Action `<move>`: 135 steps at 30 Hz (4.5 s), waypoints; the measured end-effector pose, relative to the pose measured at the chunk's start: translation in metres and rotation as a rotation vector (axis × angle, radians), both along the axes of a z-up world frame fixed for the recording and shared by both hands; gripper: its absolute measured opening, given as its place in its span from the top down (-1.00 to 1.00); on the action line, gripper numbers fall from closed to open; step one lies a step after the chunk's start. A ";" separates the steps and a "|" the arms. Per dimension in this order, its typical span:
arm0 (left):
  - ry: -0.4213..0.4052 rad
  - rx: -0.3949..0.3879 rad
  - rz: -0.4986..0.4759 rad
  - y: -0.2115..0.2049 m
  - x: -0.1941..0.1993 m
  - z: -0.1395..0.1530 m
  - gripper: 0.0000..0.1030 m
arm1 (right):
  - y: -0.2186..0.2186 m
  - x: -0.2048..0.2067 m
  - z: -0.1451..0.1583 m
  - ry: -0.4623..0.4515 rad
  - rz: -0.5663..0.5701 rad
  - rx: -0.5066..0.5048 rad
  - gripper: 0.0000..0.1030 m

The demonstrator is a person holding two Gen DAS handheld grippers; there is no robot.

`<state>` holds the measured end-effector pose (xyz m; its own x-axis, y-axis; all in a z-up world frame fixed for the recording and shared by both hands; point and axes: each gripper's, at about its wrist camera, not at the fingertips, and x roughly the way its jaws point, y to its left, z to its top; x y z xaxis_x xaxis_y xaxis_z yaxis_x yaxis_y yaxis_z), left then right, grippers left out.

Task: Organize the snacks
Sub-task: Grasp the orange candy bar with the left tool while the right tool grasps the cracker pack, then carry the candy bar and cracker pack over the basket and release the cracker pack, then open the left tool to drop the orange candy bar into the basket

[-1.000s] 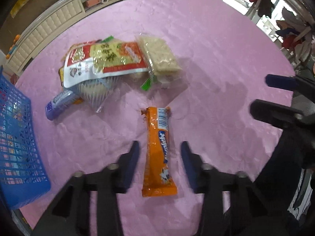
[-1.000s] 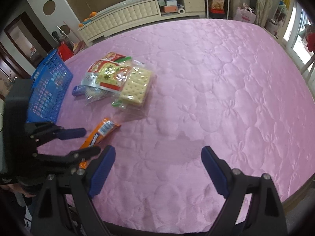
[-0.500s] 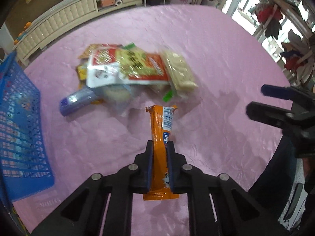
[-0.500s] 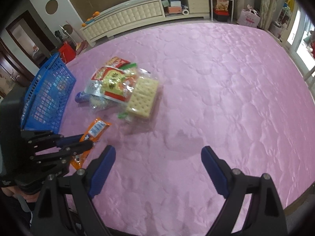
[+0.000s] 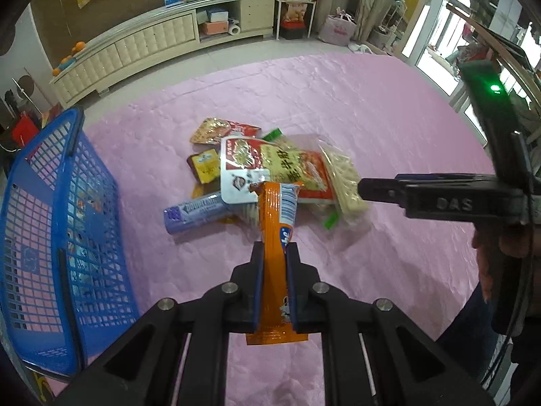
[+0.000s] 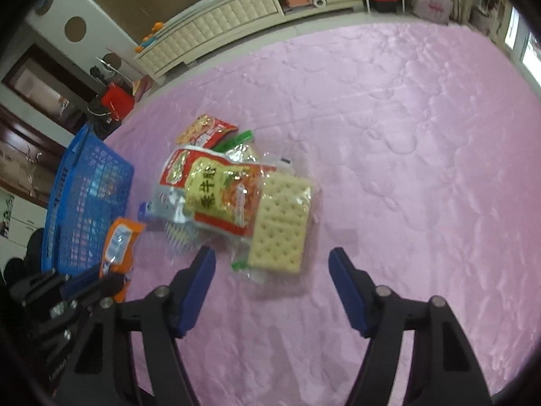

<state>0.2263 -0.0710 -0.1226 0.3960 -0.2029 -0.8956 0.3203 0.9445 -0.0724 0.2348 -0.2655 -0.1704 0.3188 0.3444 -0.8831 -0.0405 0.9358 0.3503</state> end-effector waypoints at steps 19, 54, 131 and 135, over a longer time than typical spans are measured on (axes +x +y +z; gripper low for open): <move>0.005 0.015 0.000 -0.005 0.018 -0.010 0.79 | 0.001 0.021 -0.034 0.095 -0.024 0.013 0.06; -0.243 -0.067 0.186 0.166 -0.068 0.144 0.79 | 0.168 -0.044 0.144 -0.205 0.240 0.004 0.06; -0.044 -0.032 0.204 0.184 0.051 0.053 -0.13 | 0.211 0.024 0.082 -0.124 0.239 -0.110 -0.61; -0.072 -0.025 0.171 0.177 0.038 0.061 -0.23 | 0.203 0.020 0.090 -0.148 0.231 -0.115 -0.61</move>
